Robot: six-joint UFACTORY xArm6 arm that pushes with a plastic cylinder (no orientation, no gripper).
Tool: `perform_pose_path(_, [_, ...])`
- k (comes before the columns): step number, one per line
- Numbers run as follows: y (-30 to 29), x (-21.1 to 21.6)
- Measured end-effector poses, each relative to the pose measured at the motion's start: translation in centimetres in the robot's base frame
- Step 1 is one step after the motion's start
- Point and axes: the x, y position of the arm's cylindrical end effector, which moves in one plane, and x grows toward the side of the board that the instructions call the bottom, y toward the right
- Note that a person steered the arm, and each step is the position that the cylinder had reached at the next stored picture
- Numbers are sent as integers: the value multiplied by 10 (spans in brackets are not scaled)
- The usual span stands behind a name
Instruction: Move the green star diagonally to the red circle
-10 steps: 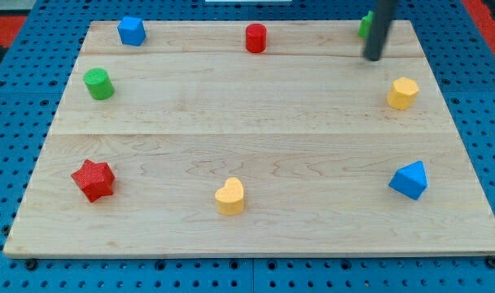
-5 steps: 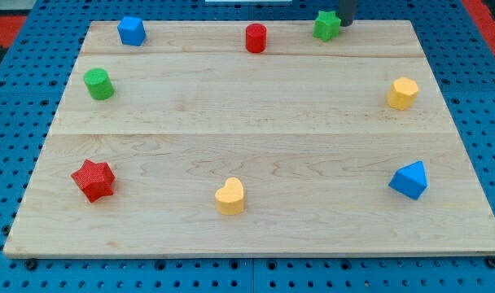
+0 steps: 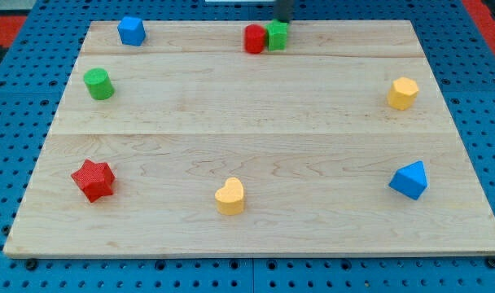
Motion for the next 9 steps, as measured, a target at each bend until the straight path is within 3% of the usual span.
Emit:
perform_pose_path(1, [-28, 23])
perform_pose_path(2, [3, 41])
perform_pose_path(4, [0, 13])
perform_pose_path(5, [50, 16])
perform_pose_path(7, [65, 94])
perform_pose_path(8, [79, 88])
perform_pose_path(9, [150, 73])
